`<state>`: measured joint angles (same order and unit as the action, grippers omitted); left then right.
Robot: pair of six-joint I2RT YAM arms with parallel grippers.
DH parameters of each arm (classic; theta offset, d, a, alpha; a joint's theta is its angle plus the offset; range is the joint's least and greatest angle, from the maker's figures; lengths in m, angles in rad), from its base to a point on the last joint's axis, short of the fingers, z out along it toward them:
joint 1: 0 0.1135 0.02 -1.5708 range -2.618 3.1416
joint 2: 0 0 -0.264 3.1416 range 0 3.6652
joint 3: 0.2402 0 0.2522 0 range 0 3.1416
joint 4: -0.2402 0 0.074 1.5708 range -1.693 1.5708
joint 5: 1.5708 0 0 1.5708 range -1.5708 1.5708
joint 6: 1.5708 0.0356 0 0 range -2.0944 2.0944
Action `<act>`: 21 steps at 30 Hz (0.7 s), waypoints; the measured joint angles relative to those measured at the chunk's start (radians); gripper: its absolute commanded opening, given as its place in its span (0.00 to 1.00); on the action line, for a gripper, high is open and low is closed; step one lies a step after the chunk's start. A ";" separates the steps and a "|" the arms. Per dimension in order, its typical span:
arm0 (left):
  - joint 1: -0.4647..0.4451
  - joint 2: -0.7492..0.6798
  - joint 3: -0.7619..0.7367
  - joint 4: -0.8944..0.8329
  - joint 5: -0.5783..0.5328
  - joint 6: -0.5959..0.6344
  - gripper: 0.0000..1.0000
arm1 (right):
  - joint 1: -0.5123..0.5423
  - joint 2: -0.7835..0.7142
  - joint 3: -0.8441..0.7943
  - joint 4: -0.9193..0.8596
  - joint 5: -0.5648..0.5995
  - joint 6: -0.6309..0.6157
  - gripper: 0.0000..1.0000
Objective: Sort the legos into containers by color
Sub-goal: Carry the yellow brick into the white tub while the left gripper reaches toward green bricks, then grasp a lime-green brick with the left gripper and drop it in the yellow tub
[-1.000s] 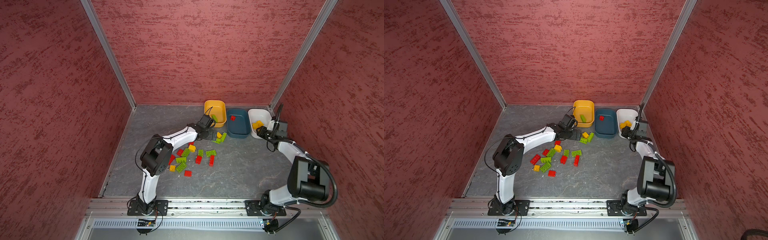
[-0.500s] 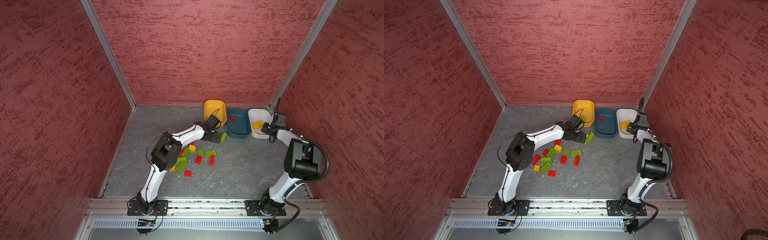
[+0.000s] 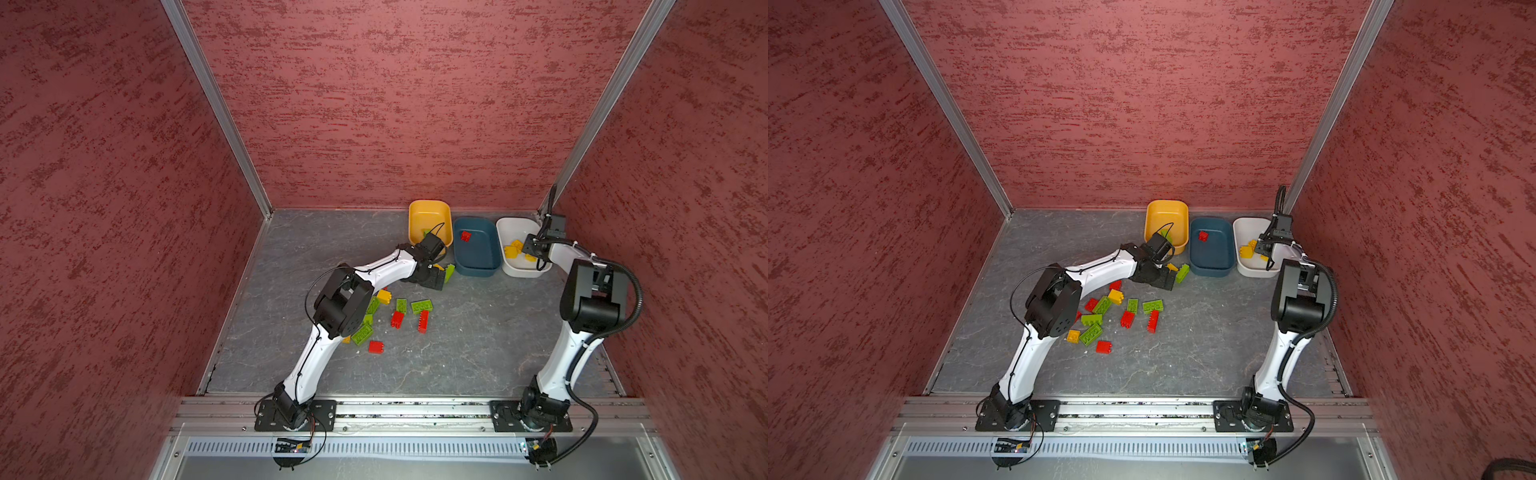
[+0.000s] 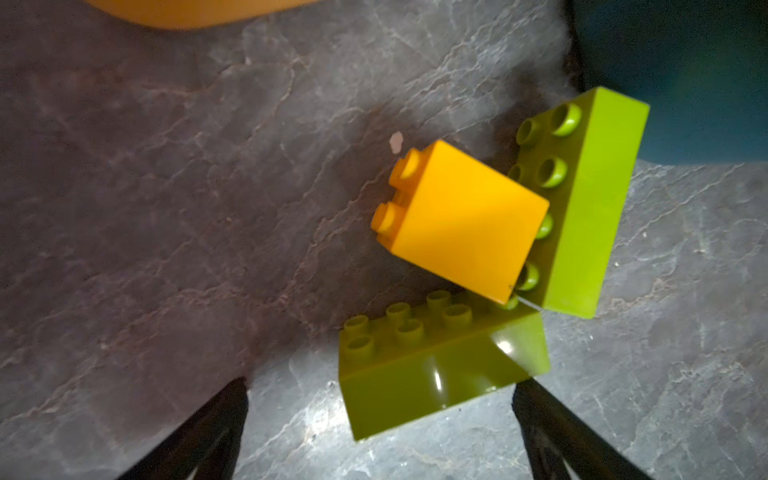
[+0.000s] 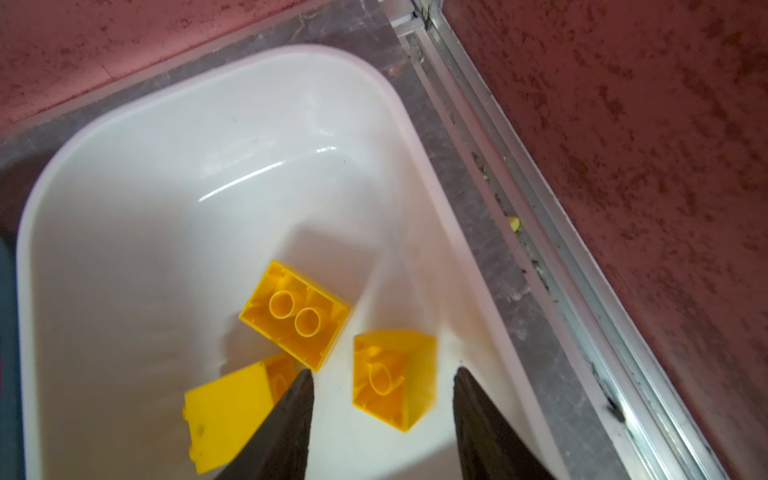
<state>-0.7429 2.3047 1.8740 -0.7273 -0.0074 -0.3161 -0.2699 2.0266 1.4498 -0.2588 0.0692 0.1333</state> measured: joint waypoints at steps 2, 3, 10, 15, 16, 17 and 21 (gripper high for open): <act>0.000 0.008 0.012 -0.004 0.001 0.000 1.00 | 0.000 0.008 0.024 -0.007 0.000 0.021 0.67; -0.001 0.014 0.020 -0.006 0.003 0.000 1.00 | 0.000 0.007 0.029 -0.008 -0.002 0.031 0.69; -0.006 0.031 0.050 -0.011 0.026 0.011 1.00 | 0.003 -0.042 -0.018 -0.006 -0.051 0.089 0.99; -0.012 0.074 0.115 -0.020 -0.002 -0.015 0.98 | 0.010 -0.158 -0.119 0.006 -0.093 0.105 0.99; -0.013 0.078 0.118 -0.023 -0.012 -0.026 0.95 | 0.011 -0.183 -0.137 0.009 -0.100 0.107 0.99; -0.014 0.082 0.121 -0.025 -0.023 -0.034 0.93 | 0.011 -0.213 -0.159 0.014 -0.110 0.110 0.99; -0.019 0.098 0.144 -0.043 -0.070 -0.054 0.84 | 0.011 -0.309 -0.217 0.035 -0.146 0.117 0.99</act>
<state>-0.7624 2.4023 2.0182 -0.7708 -0.0776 -0.3698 -0.2584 1.7176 1.2331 -0.2241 -0.0772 0.2508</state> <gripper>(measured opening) 0.880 0.989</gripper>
